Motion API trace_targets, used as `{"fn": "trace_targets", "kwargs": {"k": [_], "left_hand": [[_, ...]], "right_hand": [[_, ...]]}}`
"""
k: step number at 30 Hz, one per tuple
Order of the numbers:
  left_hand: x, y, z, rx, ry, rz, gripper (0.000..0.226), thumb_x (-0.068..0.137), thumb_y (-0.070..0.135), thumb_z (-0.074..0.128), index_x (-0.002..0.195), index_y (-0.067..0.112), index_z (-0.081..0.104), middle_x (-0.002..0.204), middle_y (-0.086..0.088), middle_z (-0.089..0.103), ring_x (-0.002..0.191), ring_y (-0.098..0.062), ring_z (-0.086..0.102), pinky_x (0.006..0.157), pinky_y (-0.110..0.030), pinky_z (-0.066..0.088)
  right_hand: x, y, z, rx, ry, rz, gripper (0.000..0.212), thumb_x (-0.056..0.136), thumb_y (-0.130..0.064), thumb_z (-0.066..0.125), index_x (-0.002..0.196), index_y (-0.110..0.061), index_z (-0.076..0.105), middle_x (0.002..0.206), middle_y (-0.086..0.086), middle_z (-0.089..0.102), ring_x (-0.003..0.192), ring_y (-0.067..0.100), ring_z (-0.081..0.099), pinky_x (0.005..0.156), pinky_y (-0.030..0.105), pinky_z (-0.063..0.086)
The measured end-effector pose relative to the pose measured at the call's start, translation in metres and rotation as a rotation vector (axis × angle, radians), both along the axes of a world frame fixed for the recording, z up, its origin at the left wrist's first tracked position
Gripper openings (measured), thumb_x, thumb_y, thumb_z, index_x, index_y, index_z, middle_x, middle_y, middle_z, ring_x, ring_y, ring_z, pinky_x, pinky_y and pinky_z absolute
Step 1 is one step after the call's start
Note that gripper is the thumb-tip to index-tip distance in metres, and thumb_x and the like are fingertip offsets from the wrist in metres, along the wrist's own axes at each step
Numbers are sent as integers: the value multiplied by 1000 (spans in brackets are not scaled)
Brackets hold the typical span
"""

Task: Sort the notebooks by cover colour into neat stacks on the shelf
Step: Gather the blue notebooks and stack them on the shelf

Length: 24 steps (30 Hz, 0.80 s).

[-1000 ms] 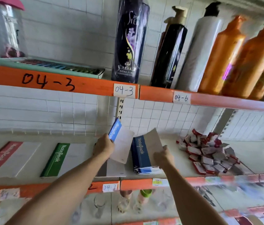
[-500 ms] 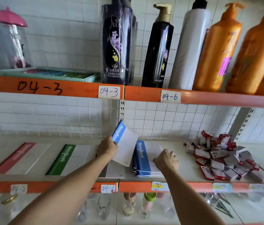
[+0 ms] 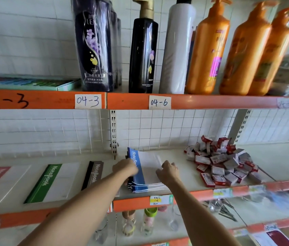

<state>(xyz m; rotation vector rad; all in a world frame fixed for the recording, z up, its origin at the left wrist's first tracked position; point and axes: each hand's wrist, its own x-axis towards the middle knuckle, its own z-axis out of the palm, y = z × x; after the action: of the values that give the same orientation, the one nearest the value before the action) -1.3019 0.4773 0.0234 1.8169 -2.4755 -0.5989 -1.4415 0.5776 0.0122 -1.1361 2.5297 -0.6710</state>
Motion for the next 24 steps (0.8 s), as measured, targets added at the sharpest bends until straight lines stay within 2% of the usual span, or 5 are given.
{"fn": "trace_targets", "kwargs": {"k": [5,9,12,14,24], "left_hand": [[-1,6,-13,-207,-150,-111,44,96,58,46,112,20,59,102,-3,67,90,-21,65,71,-30,45],[15,8,-19,-275,35,-157,35,97,52,51,112,20,48,92,-1,56,82,-22,61,64,-30,44],[44,-5,-21,-281,117,-194,43,98,27,55,137,17,40,132,-11,51,113,-28,56,83,-39,51],[68,-15,-21,-291,146,-195,56,97,28,58,146,18,33,145,-9,44,126,-28,47,97,-39,48],[244,-36,-17,-421,78,-125,56,92,44,58,141,22,45,139,-2,55,126,-25,52,102,-39,44]], "right_hand": [[7,5,-1,3,24,21,44,87,-24,54,129,-9,51,127,16,50,118,34,48,102,40,43],[23,3,2,-33,103,99,51,89,-35,57,134,-12,48,136,11,46,125,30,43,104,39,39],[49,-7,5,-63,134,203,55,90,-40,58,137,-14,47,141,8,45,128,28,41,105,37,36],[68,-16,7,-69,140,270,57,90,-40,59,139,-15,45,142,7,44,129,27,41,107,37,35],[214,-68,-3,-120,222,501,67,88,-45,61,145,-18,38,148,5,39,134,28,37,109,41,34]]}}
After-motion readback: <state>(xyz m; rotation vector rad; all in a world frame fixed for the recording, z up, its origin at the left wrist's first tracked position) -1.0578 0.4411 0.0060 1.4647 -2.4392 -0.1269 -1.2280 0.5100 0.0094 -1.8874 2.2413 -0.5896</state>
